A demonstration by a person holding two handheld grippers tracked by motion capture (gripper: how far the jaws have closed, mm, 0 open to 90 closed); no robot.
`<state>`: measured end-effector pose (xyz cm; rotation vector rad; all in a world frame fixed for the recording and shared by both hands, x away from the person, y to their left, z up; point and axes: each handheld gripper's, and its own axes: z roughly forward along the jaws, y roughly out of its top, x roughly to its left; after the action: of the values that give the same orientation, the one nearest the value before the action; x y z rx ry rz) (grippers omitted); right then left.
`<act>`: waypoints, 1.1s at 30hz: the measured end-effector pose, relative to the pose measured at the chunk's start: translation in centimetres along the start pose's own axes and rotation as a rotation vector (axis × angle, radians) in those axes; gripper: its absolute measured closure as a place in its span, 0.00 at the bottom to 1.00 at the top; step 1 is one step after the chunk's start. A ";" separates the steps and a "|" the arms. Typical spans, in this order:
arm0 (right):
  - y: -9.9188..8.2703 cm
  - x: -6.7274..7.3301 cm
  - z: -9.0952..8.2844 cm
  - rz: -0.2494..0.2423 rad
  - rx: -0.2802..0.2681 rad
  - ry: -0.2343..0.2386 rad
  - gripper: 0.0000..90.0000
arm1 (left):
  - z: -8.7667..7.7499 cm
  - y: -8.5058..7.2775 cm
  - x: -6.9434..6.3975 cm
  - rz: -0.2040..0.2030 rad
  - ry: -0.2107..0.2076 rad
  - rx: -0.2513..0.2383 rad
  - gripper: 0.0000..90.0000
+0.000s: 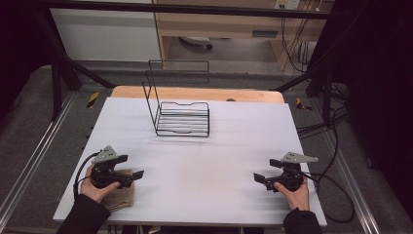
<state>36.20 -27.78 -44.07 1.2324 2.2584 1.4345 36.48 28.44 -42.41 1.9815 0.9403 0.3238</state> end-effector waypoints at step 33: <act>0.0 0.4 0.6 -0.009 0.045 -0.001 0.01 | -0.1 -0.3 2.4 -0.025 0.041 0.219 0.53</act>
<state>36.28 -27.09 -44.23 1.2346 2.3047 1.3870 37.94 30.34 -42.88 2.1664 1.0641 0.2565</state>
